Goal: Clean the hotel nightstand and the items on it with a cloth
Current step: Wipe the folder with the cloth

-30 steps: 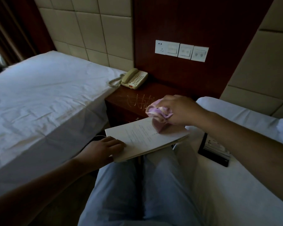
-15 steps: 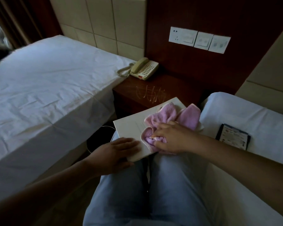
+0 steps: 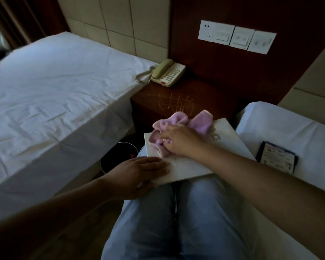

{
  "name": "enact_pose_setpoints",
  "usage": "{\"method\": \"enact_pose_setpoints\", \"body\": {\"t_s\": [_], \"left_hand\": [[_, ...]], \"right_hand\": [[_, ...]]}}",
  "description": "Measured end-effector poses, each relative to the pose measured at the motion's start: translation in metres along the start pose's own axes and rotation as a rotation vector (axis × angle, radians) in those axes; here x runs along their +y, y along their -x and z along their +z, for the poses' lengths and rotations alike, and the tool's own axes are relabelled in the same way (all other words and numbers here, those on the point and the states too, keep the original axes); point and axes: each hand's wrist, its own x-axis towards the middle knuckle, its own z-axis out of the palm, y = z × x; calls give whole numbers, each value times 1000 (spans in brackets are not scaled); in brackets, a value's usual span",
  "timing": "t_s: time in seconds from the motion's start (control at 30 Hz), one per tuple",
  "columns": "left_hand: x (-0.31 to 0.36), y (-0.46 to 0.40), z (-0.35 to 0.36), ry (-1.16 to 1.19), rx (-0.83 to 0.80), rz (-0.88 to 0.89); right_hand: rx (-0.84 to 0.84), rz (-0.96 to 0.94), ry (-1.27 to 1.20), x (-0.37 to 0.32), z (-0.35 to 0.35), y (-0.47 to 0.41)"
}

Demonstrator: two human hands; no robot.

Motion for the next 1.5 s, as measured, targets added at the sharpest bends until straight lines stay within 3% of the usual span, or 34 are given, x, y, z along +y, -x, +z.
{"method": "enact_pose_setpoints", "body": {"t_s": [0.07, 0.13, 0.3, 0.37, 0.43, 0.5, 0.57, 0.77, 0.93, 1.0, 1.17, 1.3, 1.43, 1.5], "left_hand": [[0, 2, -4, 1, 19, -21], [-1, 7, -9, -13, 23, -29], [0, 21, -4, -60, 36, 12], [1, 21, -1, -28, 55, 10], [1, 16, -2, 8, 49, 11], [1, 11, -5, 23, 21, 15], [0, 9, -5, 10, 13, 16], [0, 7, 2, 18, 18, 27], [4, 2, -3, -13, 25, -2], [8, 2, -6, -18, 63, -2], [15, 2, -16, 61, 180, -381], [6, -10, -21, -17, 17, -351], [2, -29, -14, -71, -298, -407], [7, -37, -11, -109, -381, -397]], "right_hand": [[41, 112, -24, -11, 1, -24], [56, 108, -17, -23, 3, -24], [-22, -265, -81, -27, 5, 23], [53, -315, -100, -24, 4, 5], [119, -166, -123, -26, 0, -27], [30, 65, -98, -26, -6, -54], [-95, 177, -31, -33, -8, -59], [-99, -169, -83, -39, -6, 9], [-76, 142, -86, -24, -9, -36], [-75, 120, -17, -28, -3, -34], [-79, 96, -86, -51, -11, 16], [-133, -108, -78, -60, -14, 62], [-135, -97, -67, -51, -9, 91], [-119, -79, -68, -43, -5, 104]]}}
